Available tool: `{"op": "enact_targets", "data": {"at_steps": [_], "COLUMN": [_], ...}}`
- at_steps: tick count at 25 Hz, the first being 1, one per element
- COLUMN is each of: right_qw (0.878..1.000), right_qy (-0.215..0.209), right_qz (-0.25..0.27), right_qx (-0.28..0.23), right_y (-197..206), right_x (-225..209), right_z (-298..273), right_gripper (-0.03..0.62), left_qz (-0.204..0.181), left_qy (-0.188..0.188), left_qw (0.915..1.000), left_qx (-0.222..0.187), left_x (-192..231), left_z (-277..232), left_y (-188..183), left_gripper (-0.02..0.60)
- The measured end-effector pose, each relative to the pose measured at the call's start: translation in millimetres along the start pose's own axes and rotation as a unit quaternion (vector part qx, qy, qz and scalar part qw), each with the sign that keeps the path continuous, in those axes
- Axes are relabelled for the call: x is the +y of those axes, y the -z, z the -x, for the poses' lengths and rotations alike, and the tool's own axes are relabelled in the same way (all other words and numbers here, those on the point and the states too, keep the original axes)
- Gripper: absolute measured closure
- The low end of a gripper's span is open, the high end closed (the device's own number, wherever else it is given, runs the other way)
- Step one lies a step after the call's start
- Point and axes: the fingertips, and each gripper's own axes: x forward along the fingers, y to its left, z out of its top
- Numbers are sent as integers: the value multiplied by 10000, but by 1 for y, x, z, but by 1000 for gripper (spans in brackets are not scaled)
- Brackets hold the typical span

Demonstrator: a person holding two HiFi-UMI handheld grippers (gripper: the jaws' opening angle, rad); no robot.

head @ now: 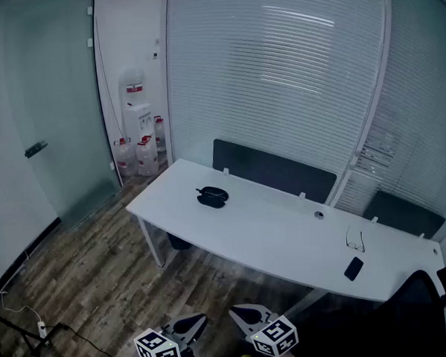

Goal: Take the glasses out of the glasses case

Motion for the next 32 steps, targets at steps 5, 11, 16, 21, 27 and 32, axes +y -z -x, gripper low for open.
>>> {"op": "enact_targets", "data": {"at_steps": [5, 11, 16, 21, 27, 32], "right_qw": [10000, 9998, 9993, 9983, 9989, 9988], "right_qy": [10, -1, -69, -161, 12, 50], "right_qz": [-38, -200, -375, -470, -67, -126], "right_qx": [-8, -98, 20, 301, 474, 474], "right_y": [0, -2, 6, 21, 28, 31], "right_x": [0, 2, 6, 12, 1, -17], "right_z": [0, -1, -1, 1, 3, -7], "right_gripper": [576, 576, 576, 579, 579, 577], "left_qz": [16, 114, 192, 349, 227, 138], "left_qy": [35, 49, 60, 211, 458, 185], "left_qw": [10000, 9999, 9998, 9991, 9987, 9997], "left_qx": [-28, 34, 54, 87, 59, 10], "left_x": [-4, 0, 0, -5, -15, -1], "left_z": [-2, 0, 1, 0, -11, -20], "left_y": [0, 9, 14, 20, 20, 15], "left_gripper": [578, 578, 578, 578, 578, 578]}}
